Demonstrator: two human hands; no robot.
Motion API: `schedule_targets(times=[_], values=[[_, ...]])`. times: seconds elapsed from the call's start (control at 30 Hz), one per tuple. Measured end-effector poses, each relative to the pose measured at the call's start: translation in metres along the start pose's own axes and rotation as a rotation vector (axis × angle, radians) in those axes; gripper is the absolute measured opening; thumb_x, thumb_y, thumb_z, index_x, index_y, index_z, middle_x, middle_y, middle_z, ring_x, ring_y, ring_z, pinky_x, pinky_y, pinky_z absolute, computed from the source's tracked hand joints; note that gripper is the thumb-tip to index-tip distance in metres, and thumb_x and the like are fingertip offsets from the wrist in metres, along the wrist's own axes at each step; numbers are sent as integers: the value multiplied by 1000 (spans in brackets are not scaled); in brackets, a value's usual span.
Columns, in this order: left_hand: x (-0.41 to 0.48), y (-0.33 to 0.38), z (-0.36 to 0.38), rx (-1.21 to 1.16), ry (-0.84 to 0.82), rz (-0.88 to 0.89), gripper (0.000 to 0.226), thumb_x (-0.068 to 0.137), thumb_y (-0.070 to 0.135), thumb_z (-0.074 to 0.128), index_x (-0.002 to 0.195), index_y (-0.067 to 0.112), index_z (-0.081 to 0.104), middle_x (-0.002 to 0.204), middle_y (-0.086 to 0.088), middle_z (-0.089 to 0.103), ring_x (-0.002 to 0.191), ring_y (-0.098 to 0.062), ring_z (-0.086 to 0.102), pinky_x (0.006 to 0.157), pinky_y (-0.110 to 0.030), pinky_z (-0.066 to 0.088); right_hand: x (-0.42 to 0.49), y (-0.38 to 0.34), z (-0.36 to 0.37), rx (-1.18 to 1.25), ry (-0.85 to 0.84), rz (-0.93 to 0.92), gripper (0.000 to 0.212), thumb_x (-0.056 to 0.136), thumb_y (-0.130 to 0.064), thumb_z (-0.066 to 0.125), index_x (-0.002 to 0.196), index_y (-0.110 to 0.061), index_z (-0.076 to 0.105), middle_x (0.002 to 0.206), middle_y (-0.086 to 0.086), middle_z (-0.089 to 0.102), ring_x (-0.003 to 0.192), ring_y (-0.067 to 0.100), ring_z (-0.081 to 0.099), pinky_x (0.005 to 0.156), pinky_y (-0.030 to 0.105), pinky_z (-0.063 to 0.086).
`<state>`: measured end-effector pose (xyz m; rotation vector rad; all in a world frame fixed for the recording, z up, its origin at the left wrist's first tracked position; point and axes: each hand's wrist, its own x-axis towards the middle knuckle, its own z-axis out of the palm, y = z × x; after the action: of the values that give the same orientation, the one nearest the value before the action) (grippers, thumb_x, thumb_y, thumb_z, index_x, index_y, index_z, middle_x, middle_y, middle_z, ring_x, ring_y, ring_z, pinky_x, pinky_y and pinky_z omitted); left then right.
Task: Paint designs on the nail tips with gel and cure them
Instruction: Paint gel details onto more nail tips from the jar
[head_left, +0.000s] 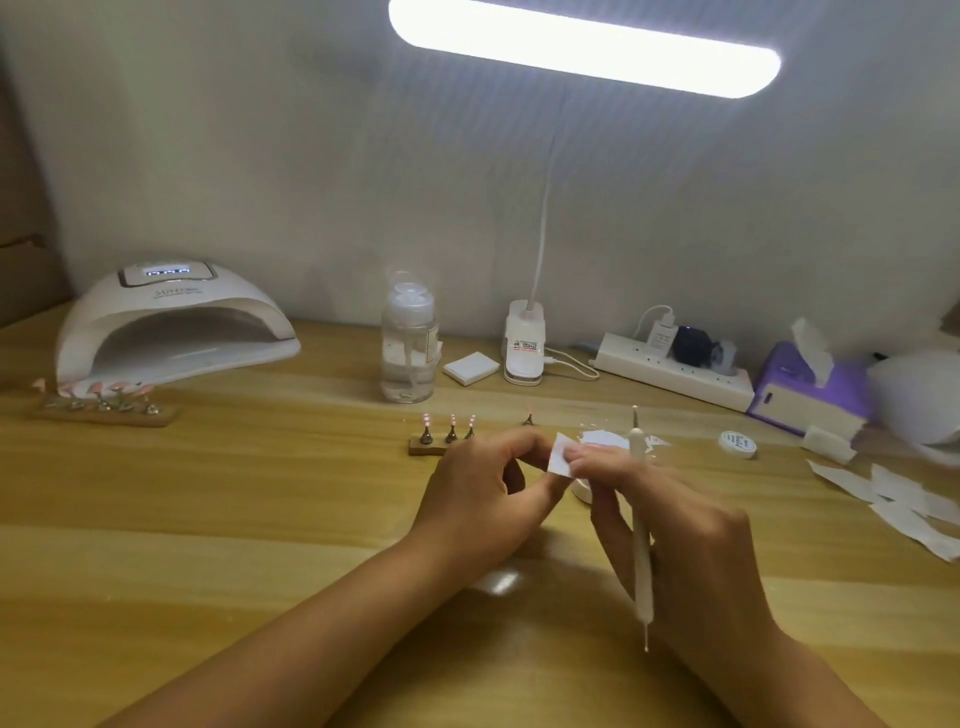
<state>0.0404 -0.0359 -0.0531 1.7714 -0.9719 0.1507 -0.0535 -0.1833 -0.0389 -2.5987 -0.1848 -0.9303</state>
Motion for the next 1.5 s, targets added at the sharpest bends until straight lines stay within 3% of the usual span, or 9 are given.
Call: schedule_targets(times=[0.2,0.33,0.5,0.7,0.83,0.97,1.13,1.27,1.5], values=[[1,-2,0,-13,27,-30,4,86,28,73,89,29,75,81,21,70,50,-3,47,53,-14,33,-20,-8,-11,54,310,-145,36,81,3,79,110,-17,70,112,-11,72,96,8,72,77,34,60],[2,-3,0,1,24,-23,5,87,31,71,91,31,74,84,22,71,51,-2,49,53,-15,34,-16,-9,-5,40,221,-97,37,78,7,80,108,-14,73,108,-5,74,94,12,73,75,39,60],[5,-7,-4,30,29,-93,8,89,29,69,86,36,70,86,23,72,56,0,54,58,-19,40,-13,6,-29,-33,342,46,14,90,-22,62,103,-20,69,75,-3,68,51,7,58,42,31,48],[7,-14,-7,28,-56,-207,8,93,25,64,87,31,64,92,18,73,90,-10,69,83,-42,54,-22,43,-45,-409,9,475,2,91,-18,67,92,-19,68,74,9,68,67,36,59,59,37,44],[8,-14,-8,60,-102,-198,8,93,28,63,88,34,63,95,18,73,94,-7,67,86,-40,53,-23,51,-43,-477,38,400,24,98,-29,59,107,-11,71,70,13,69,69,37,62,69,36,38],[11,-15,-10,128,-179,-187,8,91,30,66,88,38,66,90,21,70,80,-5,62,86,-39,51,-12,36,-43,-170,250,350,45,102,-47,34,135,-18,47,74,0,66,66,20,63,72,39,48],[14,-17,-11,166,-219,-157,12,90,27,67,83,38,65,77,25,65,64,-3,54,96,-34,46,5,12,-23,480,290,562,17,97,-40,53,97,-25,45,83,4,64,66,-1,59,65,19,49],[13,-16,-10,111,-237,-116,11,91,29,66,87,40,65,98,15,70,81,-6,60,82,-42,52,-3,12,-8,478,202,627,17,93,-18,66,83,-15,54,68,5,67,58,4,58,63,36,46],[13,-15,-6,67,-303,-40,11,91,25,65,89,35,65,116,19,67,86,-3,62,81,-37,55,-3,16,2,341,213,642,25,88,-22,66,70,-12,53,55,-4,66,48,0,51,51,25,40]])
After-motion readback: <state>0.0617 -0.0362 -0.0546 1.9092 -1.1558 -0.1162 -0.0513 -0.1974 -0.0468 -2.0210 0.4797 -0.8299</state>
